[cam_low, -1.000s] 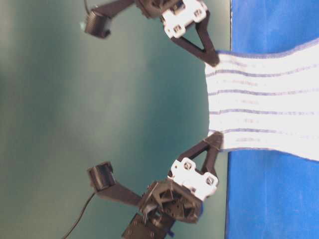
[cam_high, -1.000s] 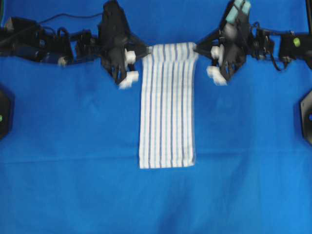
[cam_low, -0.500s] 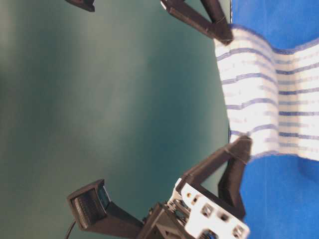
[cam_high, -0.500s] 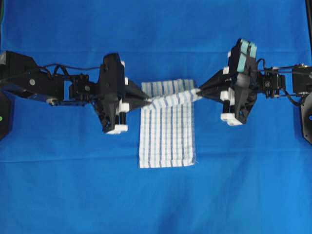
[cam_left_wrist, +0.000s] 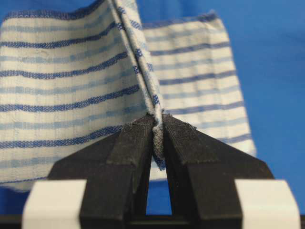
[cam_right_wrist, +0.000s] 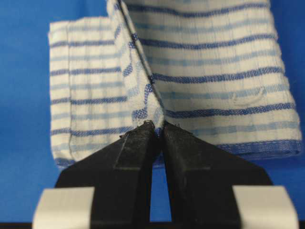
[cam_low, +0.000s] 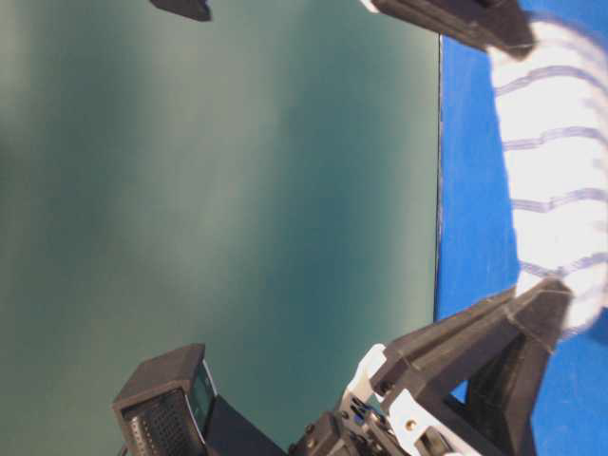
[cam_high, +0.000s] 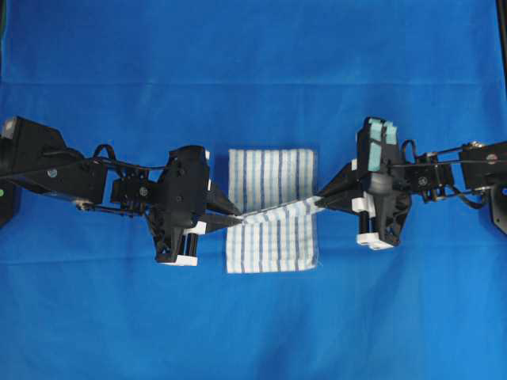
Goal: Fold the blue towel.
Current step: 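Pull the far end toward the near end, folding the strip in half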
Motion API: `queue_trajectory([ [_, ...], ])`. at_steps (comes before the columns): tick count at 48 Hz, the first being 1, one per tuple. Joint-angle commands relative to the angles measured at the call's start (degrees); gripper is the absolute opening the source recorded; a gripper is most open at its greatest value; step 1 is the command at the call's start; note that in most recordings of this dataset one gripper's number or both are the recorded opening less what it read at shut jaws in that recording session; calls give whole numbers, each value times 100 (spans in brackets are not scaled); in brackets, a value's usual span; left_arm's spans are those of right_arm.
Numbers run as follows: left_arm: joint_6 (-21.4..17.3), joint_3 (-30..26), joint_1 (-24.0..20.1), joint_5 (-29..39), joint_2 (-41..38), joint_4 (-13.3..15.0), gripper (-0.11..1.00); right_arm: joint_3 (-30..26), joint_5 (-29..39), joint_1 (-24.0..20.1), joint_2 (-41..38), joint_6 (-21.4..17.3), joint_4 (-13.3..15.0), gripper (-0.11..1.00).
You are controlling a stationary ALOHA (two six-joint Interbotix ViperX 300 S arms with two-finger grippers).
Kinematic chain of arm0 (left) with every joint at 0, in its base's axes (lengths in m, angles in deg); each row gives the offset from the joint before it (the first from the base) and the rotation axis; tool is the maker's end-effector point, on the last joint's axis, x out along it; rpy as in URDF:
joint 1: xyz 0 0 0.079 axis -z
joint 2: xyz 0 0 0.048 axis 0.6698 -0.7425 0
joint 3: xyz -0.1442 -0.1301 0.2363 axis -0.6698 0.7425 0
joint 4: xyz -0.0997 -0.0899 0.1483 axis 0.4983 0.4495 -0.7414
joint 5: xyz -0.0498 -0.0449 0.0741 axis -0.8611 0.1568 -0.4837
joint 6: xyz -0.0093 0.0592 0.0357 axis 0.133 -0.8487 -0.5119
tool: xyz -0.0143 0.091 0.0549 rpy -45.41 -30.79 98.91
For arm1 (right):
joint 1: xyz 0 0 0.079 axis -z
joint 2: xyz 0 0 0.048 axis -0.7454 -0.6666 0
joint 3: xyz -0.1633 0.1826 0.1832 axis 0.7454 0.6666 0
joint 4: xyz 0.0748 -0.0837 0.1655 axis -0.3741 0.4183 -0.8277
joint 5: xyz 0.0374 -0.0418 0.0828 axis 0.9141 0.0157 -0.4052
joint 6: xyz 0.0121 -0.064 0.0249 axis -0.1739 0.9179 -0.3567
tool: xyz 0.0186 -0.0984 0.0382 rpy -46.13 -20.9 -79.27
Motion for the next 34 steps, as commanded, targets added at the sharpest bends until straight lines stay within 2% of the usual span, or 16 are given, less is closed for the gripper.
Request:
queue_trajectory([
  [1, 70, -79, 185, 53, 18, 18, 5, -53, 0, -88, -70, -9, -97, 9],
  [13, 237, -158, 396, 18, -255, 18, 5, -158, -9, -352, -387, -9, -237, 9],
  [34, 246, -193, 404, -18, -404, 9, 5, -290, -35, -360, -738, 0, -237, 9],
])
